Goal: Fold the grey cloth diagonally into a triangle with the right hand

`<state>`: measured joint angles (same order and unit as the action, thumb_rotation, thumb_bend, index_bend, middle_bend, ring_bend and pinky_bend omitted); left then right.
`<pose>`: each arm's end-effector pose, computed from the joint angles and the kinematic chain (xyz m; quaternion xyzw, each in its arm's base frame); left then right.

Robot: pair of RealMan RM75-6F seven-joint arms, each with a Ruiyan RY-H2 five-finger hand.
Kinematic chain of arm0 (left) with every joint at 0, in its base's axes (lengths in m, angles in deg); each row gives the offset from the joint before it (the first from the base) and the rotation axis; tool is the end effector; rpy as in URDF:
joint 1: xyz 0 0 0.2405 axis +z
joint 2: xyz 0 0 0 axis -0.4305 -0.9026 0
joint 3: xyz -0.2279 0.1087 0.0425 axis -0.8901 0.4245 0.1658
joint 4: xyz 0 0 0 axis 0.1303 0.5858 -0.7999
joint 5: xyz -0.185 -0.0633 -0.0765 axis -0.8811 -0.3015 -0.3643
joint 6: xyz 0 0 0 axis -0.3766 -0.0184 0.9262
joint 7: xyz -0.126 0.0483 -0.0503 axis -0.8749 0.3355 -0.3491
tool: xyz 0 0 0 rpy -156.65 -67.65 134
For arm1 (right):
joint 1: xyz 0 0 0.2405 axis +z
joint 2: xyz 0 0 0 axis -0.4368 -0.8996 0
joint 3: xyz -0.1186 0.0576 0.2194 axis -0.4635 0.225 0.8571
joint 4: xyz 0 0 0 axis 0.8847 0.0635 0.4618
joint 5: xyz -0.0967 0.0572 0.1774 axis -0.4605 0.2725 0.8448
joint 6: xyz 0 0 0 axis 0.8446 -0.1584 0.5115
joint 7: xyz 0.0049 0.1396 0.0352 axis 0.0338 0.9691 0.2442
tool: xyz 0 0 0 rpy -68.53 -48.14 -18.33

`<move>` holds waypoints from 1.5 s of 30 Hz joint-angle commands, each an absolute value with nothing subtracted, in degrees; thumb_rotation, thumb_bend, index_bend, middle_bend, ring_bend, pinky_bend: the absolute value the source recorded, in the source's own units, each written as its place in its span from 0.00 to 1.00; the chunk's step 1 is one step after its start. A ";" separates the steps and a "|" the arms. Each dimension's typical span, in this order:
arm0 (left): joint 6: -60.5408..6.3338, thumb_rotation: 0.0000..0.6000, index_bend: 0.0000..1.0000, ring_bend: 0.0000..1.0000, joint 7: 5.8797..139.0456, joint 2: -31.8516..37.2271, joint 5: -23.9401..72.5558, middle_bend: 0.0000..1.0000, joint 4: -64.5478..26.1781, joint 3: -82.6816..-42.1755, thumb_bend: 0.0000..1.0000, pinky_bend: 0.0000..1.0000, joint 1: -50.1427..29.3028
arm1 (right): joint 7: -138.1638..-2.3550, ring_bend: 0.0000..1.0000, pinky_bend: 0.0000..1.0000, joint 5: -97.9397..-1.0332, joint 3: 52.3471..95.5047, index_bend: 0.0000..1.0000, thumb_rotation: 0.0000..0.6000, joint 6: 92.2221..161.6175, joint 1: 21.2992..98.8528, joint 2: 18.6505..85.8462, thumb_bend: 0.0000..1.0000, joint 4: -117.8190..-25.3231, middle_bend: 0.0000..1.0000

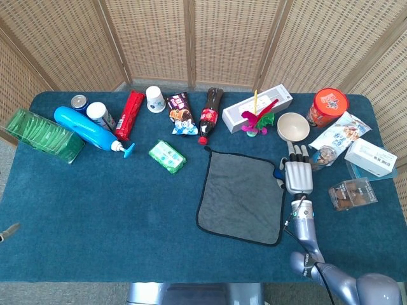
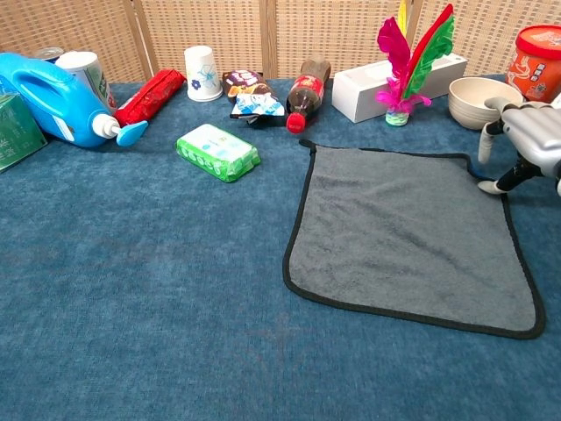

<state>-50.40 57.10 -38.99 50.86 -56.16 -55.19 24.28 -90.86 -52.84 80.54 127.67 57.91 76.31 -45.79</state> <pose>-0.2742 0.1531 0.2478 -0.5540 -0.4429 -0.4278 0.5603 -0.2662 -0.3585 -0.0221 0.6128 -0.3585 0.3178 0.6285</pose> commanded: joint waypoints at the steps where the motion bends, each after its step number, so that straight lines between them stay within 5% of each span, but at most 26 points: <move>1: -50.38 1.00 0.05 0.00 57.10 -39.00 50.88 0.00 -56.17 -55.18 0.21 0.00 24.28 | -91.00 0.00 0.00 -52.78 80.55 0.53 1.00 127.62 57.99 76.42 0.26 -45.60 0.00; 17: -50.56 1.00 0.05 0.00 56.80 -39.06 51.19 0.00 -55.98 -55.08 0.21 0.00 24.38 | -88.73 0.00 0.00 -55.12 79.12 0.67 1.00 128.94 57.97 77.45 0.53 -44.07 0.00; 45: -50.21 1.00 0.05 0.00 57.43 -38.96 51.17 0.00 -56.17 -55.07 0.21 0.00 24.15 | -87.06 0.00 0.00 -61.12 75.71 0.73 1.00 129.33 57.20 67.35 0.55 -64.22 0.00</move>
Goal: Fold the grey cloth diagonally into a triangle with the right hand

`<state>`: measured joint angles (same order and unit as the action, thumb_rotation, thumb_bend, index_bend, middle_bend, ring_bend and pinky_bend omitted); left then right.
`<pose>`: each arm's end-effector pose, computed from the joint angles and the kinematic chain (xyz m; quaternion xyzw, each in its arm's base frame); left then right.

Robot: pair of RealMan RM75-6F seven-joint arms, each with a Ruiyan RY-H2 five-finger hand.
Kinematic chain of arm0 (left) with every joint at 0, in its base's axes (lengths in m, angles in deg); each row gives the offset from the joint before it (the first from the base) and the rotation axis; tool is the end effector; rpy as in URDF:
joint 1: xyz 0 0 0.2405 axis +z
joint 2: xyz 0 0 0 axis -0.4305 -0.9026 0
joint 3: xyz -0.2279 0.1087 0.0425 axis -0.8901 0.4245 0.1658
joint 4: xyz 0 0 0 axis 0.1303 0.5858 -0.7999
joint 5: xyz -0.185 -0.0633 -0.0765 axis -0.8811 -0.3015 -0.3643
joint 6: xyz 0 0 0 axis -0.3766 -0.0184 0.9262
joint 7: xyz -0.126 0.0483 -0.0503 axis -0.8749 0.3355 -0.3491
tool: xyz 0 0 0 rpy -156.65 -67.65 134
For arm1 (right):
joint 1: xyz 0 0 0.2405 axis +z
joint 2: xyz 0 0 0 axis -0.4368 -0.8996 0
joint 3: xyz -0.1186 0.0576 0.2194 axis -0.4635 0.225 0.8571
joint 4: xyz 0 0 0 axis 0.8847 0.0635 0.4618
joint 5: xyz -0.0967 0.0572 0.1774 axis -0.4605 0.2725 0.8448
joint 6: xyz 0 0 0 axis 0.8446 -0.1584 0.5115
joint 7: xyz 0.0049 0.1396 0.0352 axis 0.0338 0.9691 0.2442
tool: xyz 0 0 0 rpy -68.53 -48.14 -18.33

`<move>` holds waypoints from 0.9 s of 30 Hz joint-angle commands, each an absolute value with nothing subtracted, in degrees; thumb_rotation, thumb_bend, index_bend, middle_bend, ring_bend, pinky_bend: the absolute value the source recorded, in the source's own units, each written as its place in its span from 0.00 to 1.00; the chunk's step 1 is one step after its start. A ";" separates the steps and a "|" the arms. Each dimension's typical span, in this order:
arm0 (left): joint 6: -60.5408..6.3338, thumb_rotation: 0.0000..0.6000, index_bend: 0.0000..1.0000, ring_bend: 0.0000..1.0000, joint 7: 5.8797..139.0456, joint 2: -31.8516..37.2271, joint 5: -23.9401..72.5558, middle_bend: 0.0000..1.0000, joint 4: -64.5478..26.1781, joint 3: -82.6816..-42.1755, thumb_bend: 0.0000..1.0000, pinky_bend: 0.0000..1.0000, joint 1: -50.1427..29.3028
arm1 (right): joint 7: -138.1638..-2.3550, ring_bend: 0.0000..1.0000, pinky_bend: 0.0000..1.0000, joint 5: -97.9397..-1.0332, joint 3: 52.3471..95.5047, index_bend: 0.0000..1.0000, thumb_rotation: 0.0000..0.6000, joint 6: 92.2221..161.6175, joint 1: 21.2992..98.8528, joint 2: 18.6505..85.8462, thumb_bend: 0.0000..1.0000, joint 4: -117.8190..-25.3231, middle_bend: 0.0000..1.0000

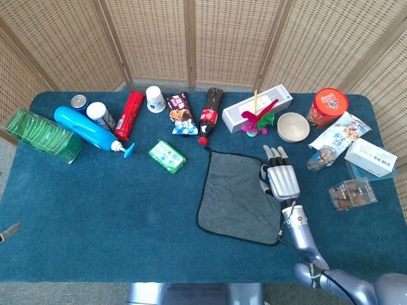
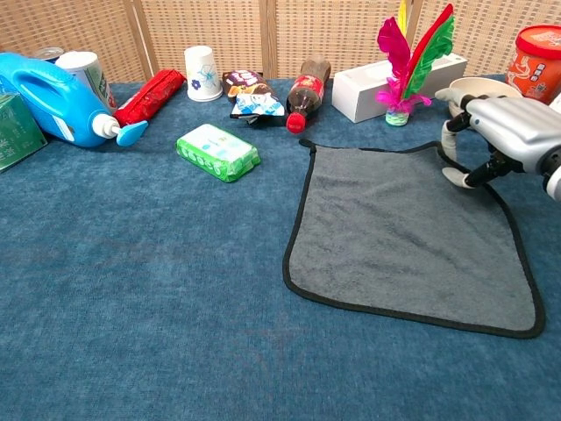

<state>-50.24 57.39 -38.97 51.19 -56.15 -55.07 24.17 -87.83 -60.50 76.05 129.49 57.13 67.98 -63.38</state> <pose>-0.2736 0.1533 0.2467 -0.5579 -0.4418 -0.4260 0.5587 -0.2198 -0.3358 -0.0163 0.6663 -0.3456 0.3895 0.5339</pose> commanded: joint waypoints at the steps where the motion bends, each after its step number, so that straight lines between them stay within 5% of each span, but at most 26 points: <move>1: -50.16 1.00 0.05 0.00 57.48 -38.96 51.13 0.00 -56.19 -55.07 0.21 0.00 24.14 | -86.56 0.00 0.00 -61.51 75.54 0.73 1.00 129.24 57.28 67.06 0.55 -64.56 0.00; 27: -49.86 1.00 0.05 0.00 58.03 -38.92 51.11 0.00 -56.56 -55.00 0.21 0.00 24.00 | -72.01 0.00 0.00 -75.84 68.10 0.77 1.00 129.00 59.75 60.36 0.54 -70.26 0.00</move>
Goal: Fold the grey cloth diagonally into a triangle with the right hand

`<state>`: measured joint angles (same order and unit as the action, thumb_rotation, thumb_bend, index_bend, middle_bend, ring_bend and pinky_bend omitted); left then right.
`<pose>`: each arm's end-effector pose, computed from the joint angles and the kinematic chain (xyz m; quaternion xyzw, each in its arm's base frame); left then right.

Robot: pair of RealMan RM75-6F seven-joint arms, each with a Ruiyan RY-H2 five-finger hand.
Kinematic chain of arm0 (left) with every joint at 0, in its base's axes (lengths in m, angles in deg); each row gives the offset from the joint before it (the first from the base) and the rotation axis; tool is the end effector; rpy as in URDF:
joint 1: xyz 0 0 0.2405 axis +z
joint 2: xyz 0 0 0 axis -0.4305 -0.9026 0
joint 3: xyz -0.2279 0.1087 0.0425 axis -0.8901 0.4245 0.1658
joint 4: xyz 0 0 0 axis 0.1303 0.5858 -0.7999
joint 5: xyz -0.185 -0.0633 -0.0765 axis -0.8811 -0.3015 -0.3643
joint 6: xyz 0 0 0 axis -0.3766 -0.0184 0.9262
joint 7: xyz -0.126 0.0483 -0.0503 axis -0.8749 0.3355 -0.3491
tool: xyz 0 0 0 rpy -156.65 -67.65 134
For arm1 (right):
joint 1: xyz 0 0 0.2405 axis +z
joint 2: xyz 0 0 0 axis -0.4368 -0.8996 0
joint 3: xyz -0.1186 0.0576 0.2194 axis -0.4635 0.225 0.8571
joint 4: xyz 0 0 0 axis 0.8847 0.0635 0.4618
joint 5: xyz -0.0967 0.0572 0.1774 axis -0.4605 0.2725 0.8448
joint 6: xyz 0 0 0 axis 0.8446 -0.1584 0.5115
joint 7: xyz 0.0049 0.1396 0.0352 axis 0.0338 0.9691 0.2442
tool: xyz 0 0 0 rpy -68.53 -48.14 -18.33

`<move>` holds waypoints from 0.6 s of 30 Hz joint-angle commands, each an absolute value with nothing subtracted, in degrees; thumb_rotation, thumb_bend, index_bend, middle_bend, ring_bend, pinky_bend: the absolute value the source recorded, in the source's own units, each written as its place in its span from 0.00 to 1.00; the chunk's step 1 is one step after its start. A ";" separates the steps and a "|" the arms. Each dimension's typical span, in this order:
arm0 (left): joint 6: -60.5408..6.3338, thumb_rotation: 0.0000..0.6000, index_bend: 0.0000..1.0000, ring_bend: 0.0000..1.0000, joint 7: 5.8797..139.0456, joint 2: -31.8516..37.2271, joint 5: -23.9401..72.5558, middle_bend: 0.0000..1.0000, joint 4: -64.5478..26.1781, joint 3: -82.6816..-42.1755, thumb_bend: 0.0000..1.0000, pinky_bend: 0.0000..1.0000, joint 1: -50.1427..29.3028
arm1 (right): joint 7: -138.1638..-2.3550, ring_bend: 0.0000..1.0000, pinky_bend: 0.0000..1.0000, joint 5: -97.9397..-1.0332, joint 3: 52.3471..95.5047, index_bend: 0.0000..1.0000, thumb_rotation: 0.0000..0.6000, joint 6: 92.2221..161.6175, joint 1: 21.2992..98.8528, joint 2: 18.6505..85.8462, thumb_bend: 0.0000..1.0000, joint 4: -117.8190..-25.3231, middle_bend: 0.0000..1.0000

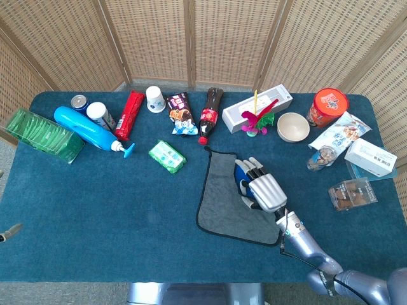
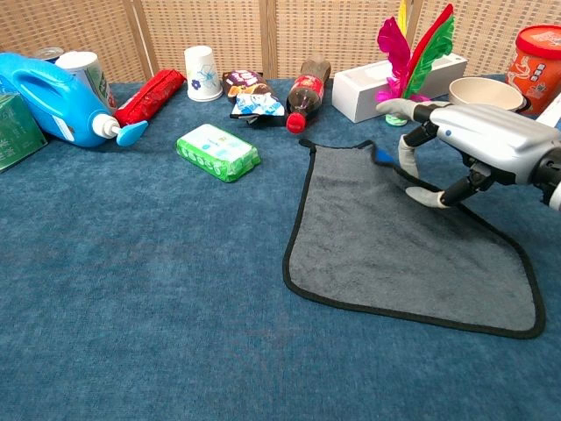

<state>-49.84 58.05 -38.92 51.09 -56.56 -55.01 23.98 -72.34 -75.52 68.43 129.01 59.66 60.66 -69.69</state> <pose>-0.2726 0.1539 0.2449 -0.5599 -0.4428 -0.4231 0.5580 -0.1915 -0.3112 -0.0126 0.7415 -0.3226 0.4462 0.3834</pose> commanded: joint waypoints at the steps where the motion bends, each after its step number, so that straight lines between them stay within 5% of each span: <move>1: -49.88 1.00 0.05 0.00 58.02 -38.92 51.13 0.00 -56.55 -54.99 0.21 0.00 24.01 | -71.89 0.00 0.00 -75.95 67.98 0.77 1.00 128.96 59.76 60.23 0.54 -70.53 0.00; 18: -49.85 1.00 0.05 0.00 58.11 -38.92 51.29 0.00 -56.65 -54.91 0.21 0.00 23.99 | -73.31 0.00 0.00 -78.71 65.62 0.78 1.00 130.24 59.14 60.51 0.54 -74.66 0.00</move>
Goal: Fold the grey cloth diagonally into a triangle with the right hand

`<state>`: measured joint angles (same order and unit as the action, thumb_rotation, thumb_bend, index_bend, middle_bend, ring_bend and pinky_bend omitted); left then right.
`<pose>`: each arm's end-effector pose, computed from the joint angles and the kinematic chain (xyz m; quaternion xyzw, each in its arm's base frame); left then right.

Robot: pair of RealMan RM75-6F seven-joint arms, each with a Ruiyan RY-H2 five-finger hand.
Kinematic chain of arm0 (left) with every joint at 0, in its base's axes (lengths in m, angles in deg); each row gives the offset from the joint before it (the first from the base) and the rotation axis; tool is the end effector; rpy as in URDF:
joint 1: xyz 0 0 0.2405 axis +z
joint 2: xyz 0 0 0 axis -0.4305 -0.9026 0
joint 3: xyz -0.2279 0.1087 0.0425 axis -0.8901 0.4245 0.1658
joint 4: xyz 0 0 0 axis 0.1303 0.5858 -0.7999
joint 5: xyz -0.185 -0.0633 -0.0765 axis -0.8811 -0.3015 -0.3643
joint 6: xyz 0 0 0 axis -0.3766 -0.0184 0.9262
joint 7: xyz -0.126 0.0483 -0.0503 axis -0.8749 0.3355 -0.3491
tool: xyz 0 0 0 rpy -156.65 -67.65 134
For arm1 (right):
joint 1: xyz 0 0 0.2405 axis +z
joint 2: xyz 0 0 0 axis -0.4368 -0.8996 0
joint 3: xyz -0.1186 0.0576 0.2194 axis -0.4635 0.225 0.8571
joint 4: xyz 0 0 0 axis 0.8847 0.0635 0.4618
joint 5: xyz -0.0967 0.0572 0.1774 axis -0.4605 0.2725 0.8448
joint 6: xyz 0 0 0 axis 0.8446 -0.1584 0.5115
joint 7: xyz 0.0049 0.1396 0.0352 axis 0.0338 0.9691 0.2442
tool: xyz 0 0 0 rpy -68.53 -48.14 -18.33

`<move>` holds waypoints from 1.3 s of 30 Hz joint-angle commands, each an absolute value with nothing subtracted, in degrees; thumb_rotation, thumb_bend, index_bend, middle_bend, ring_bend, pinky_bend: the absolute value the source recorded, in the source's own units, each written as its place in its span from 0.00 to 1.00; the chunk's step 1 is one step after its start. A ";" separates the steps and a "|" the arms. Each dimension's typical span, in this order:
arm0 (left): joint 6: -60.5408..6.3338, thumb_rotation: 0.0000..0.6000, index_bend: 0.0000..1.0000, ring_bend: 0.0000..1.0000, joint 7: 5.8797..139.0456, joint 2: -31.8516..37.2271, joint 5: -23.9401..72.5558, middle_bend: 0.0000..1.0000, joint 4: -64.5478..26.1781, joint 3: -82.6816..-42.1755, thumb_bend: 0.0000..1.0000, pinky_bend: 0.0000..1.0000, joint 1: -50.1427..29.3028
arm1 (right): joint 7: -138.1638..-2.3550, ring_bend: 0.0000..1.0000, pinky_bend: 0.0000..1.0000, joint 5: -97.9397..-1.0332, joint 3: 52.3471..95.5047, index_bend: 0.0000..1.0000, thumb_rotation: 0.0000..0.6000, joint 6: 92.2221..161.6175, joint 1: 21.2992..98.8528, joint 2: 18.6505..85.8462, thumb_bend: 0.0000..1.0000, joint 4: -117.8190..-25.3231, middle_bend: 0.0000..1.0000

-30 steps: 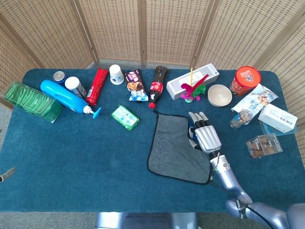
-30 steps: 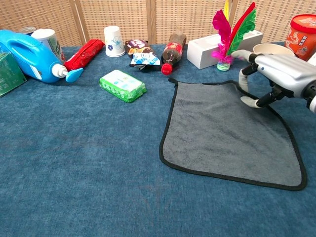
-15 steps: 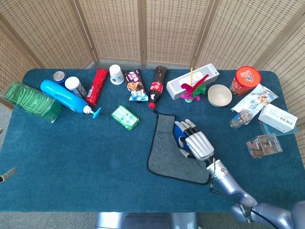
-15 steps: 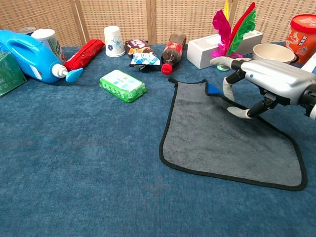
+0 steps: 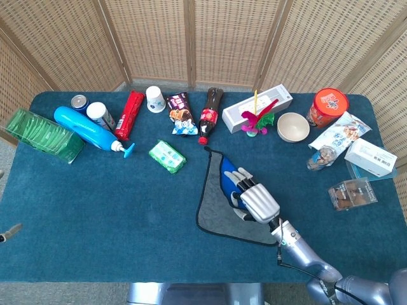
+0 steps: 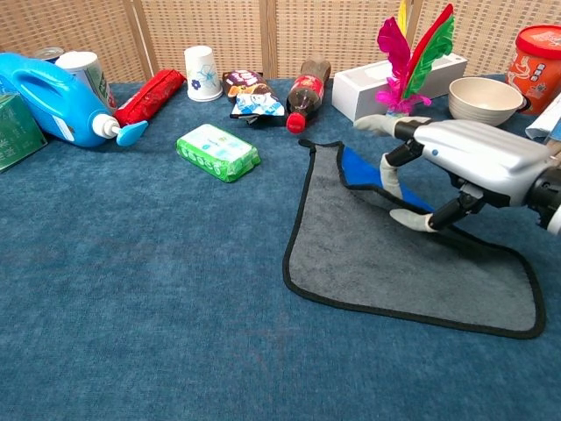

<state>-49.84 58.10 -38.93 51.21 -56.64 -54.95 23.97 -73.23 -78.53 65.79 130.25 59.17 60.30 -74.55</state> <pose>-0.2722 0.1537 0.2445 -0.5606 -0.4429 -0.4231 0.5572 -0.1762 -0.2859 -0.0214 0.7563 -0.3206 0.4572 0.3408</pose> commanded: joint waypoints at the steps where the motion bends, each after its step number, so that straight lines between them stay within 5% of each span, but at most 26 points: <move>1: -49.89 1.00 0.05 0.00 58.13 -38.92 51.33 0.00 -56.65 -54.88 0.21 0.00 24.02 | -73.17 0.00 0.00 -78.75 65.49 0.78 1.00 130.08 59.17 60.58 0.54 -74.61 0.00; 39: -49.05 1.00 0.05 0.00 58.40 -39.04 51.33 0.00 -56.97 -54.73 0.21 0.00 23.62 | -71.75 0.00 0.00 -83.28 61.52 0.79 1.00 128.76 59.83 63.18 0.55 -74.68 0.00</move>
